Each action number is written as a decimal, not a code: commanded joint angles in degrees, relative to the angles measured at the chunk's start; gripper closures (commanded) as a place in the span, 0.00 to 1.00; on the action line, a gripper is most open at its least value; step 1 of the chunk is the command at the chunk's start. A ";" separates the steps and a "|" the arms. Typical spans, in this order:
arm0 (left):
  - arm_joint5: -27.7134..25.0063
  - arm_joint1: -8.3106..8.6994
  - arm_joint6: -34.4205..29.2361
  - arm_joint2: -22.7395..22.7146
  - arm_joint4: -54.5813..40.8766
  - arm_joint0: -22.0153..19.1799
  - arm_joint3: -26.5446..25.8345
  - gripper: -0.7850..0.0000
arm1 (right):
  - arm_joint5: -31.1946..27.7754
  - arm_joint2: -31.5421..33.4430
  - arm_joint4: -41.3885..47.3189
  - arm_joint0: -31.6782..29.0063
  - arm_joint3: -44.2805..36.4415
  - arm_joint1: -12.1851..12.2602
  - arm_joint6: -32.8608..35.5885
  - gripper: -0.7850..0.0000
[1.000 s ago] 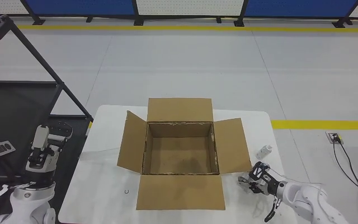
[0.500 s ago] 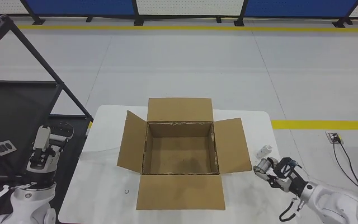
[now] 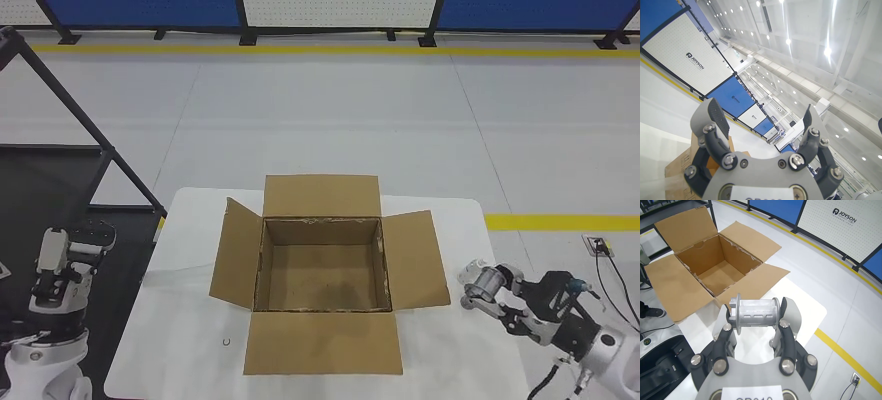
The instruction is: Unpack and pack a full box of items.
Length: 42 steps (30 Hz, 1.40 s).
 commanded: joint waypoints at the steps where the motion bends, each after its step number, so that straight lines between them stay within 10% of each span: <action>1: -0.18 -0.01 0.47 -1.06 -0.39 0.36 0.16 0.00 | 1.40 -2.41 0.79 2.18 -1.92 0.09 2.72 1.00; 12: -1.09 -0.07 0.49 -4.56 -3.71 1.63 0.72 0.00 | 12.68 -27.93 -0.65 24.88 -1.93 -1.15 16.75 1.00; 26: -1.48 -0.09 -0.96 -5.73 -5.67 1.73 1.93 0.00 | 24.24 -61.46 0.66 56.55 19.28 -10.81 19.00 1.00; 42: -1.10 -0.21 -0.20 -5.84 -6.21 0.65 5.50 0.00 | 24.40 -66.59 3.49 62.66 26.79 -14.04 18.00 1.00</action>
